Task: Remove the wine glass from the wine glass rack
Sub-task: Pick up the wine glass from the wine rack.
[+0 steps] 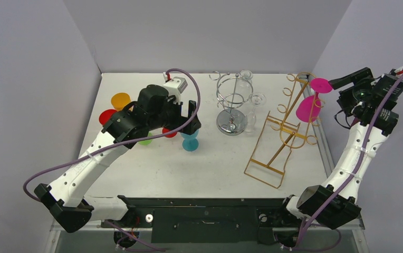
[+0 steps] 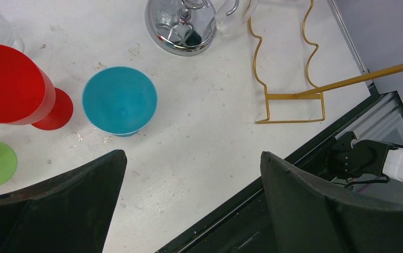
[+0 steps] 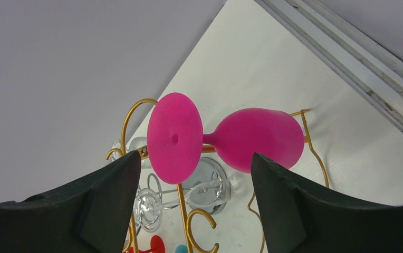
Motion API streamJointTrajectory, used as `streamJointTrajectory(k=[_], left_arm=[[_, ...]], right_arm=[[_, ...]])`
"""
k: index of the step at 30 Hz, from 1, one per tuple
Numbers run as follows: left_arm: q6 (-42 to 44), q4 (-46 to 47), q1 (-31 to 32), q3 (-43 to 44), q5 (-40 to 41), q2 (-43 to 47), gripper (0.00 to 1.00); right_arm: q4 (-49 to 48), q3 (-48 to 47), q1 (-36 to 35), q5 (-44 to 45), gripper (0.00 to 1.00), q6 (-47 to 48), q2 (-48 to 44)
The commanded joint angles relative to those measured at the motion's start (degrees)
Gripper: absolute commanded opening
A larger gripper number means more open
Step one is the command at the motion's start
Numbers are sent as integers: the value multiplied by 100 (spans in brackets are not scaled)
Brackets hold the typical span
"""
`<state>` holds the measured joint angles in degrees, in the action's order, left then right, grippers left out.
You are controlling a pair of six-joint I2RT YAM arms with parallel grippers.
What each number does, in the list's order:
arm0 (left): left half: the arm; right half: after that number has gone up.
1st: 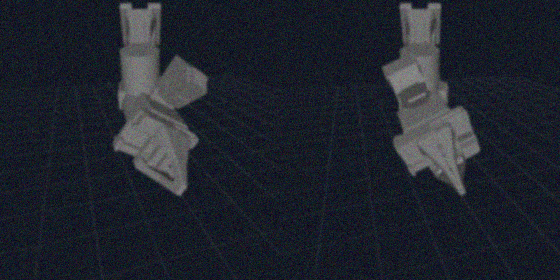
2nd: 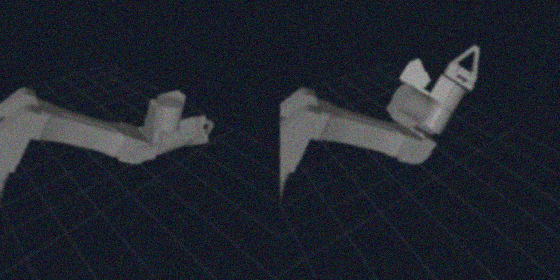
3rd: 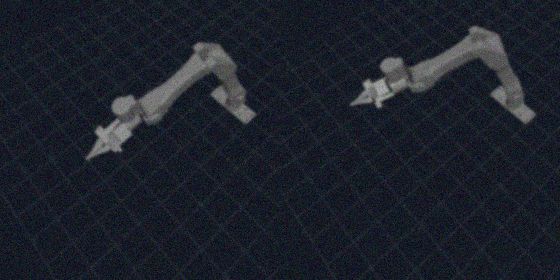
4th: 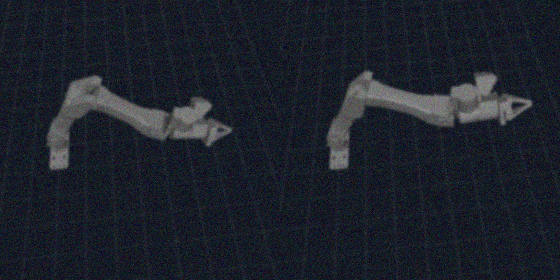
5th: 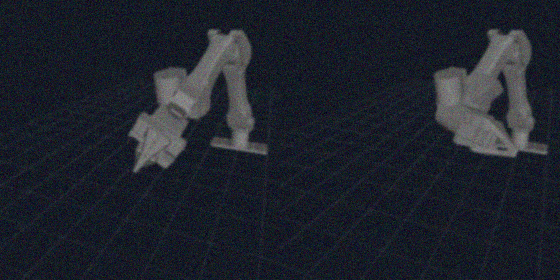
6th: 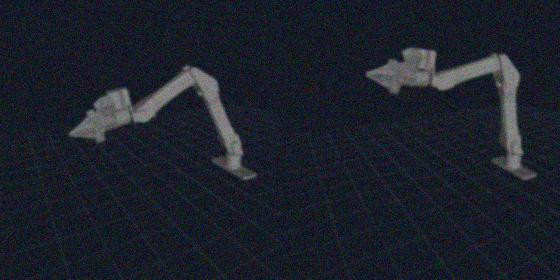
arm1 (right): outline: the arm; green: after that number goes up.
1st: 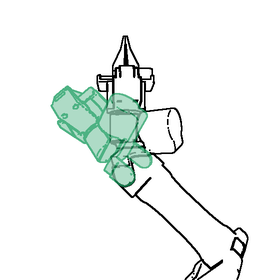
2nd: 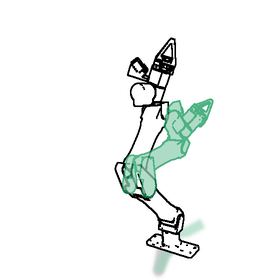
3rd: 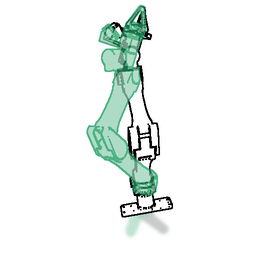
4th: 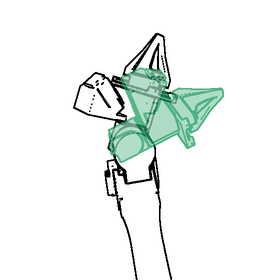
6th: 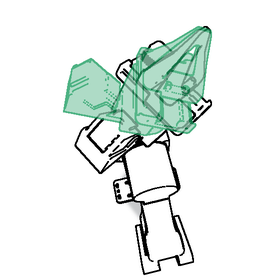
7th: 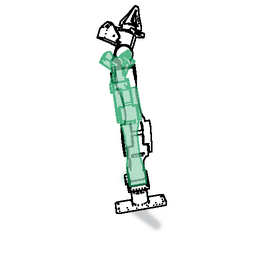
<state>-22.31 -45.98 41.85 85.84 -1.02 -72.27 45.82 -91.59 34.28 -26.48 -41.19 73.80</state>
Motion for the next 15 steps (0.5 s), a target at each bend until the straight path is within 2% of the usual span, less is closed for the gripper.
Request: streamJointTrajectory(k=[1, 9, 15], left_arm=[[-69, 392, -15, -48, -122, 181, 96], [-72, 573, -13, -133, -290, 148, 96], [-72, 675, -10, -216, -295, 198, 96]], right_arm=[[-179, -115, -20, -53, 71, 114, 110], [44, -254, -85, -178, 68, 304, 291], [13, -269, -95, -349, 62, 289, 424]])
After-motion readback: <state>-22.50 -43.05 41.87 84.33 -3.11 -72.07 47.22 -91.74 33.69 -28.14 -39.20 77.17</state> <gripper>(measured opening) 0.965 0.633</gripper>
